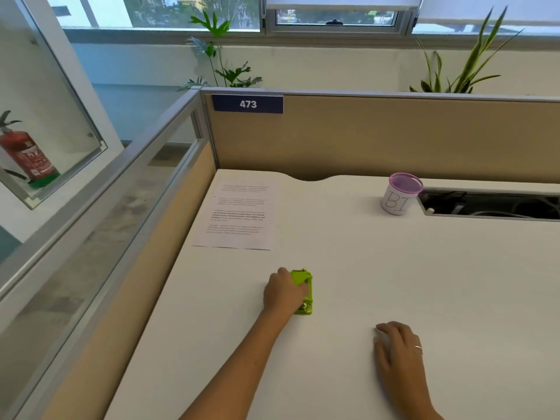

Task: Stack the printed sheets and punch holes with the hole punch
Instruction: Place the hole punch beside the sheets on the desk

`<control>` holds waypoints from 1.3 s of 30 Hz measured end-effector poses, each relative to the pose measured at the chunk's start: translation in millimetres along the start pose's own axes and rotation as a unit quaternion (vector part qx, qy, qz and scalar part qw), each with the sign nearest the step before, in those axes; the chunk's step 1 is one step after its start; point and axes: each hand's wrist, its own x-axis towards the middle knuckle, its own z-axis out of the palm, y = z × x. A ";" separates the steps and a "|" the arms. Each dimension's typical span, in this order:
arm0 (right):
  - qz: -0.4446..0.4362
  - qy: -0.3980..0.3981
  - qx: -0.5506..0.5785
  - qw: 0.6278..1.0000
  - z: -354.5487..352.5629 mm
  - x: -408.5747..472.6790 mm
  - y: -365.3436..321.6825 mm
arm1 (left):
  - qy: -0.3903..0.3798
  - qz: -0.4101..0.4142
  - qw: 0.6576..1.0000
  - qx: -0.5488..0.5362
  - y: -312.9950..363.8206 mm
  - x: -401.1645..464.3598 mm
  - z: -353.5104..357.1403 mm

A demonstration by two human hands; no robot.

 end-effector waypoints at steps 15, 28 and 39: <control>-0.078 -0.053 0.043 0.995 -34.4 -21.4 29.9 | -0.045 -0.071 0.873 -0.480 -77.8 -20.3 9.2; -0.086 -0.059 0.036 0.994 -38.7 -23.8 28.5 | -0.093 -0.067 0.831 -0.545 -80.5 -49.5 13.7; -0.079 -0.033 0.009 0.996 -25.6 0.4 21.0 | 0.006 0.031 0.959 -0.280 -25.7 -8.1 -1.9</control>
